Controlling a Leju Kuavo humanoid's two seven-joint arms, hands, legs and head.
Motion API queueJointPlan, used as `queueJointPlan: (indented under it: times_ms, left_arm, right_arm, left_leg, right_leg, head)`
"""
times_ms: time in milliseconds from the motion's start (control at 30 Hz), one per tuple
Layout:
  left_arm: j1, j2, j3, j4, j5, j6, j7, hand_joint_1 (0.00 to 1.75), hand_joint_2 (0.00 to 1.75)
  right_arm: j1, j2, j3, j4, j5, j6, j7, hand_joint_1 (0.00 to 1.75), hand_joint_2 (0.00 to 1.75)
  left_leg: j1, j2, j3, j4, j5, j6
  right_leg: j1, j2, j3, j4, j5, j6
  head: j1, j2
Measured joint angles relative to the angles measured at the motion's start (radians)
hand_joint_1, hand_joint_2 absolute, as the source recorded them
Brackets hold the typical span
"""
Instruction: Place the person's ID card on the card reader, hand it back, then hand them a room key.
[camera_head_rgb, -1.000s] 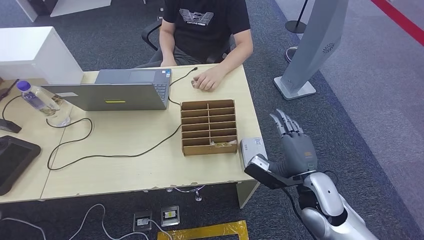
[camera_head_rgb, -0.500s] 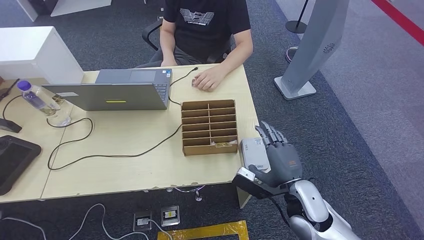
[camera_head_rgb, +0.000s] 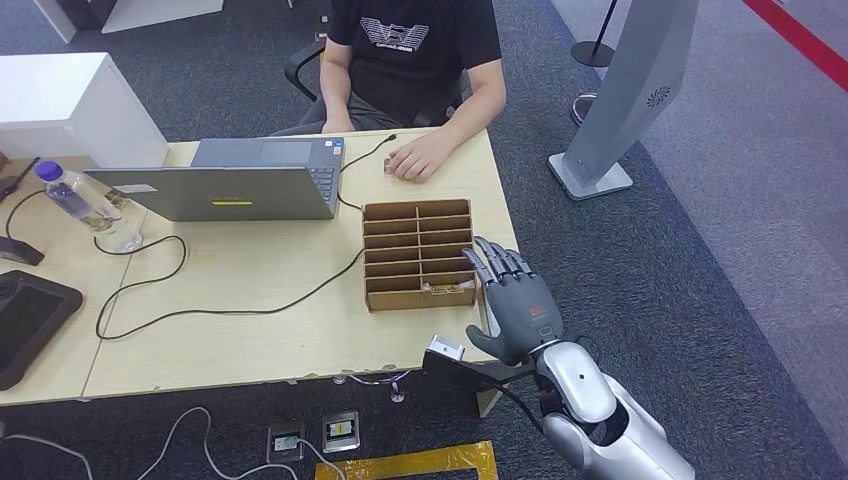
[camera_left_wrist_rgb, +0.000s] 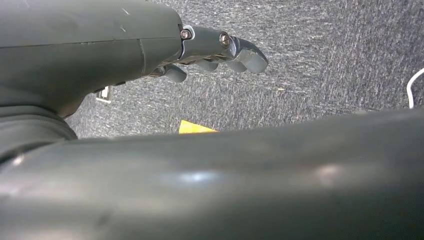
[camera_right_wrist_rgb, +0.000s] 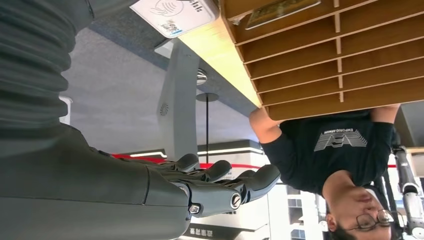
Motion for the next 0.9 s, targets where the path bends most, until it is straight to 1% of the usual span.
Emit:
queueJointPlan:
  times_ms: [133, 300, 500, 900]
  left_arm:
    - [0.0, 0.0, 0.0, 0.0, -0.002, -0.006, 0.0, 0.0, 0.0]
    - [0.0, 0.0, 0.0, 0.0, -0.003, -0.007, 0.0, 0.0, 0.0]
    - [0.0, 0.0, 0.0, 0.0, -0.003, -0.009, 0.0, 0.0, 0.0]
    - [0.0, 0.0, 0.0, 0.0, 0.0, -0.014, 0.0, 0.0, 0.0]
  right_arm:
    - [-0.014, 0.02, 0.001, 0.004, 0.0, 0.021, -0.016, 0.0, 1.75]
    - [-0.045, 0.024, 0.001, 0.02, -0.015, 0.029, -0.063, 0.0, 1.75]
    - [-0.061, 0.04, 0.001, 0.047, -0.018, 0.034, -0.073, 0.0, 1.75]
    - [-0.09, 0.106, 0.001, 0.154, 0.012, 0.019, -0.114, 0.0, 1.75]
  left_leg:
    - [0.0, 0.0, 0.0, 0.0, 0.0, 0.0]
    - [0.0, 0.0, 0.0, 0.0, 0.0, 0.0]
    - [0.0, 0.0, 0.0, 0.0, 0.0, 0.0]
    - [0.0, 0.0, 0.0, 0.0, 0.0, 0.0]
  right_leg:
    - [0.0, 0.0, 0.0, 0.0, 0.0, 0.0]
    - [0.0, 0.0, 0.0, 0.0, 0.0, 0.0]
    - [0.0, 0.0, 0.0, 0.0, 0.0, 0.0]
    - [0.0, 0.0, 0.0, 0.0, 0.0, 0.0]
  head:
    - [0.0, 0.0]
    - [0.0, 0.0]
    - [0.0, 0.0]
    - [0.0, 0.0]
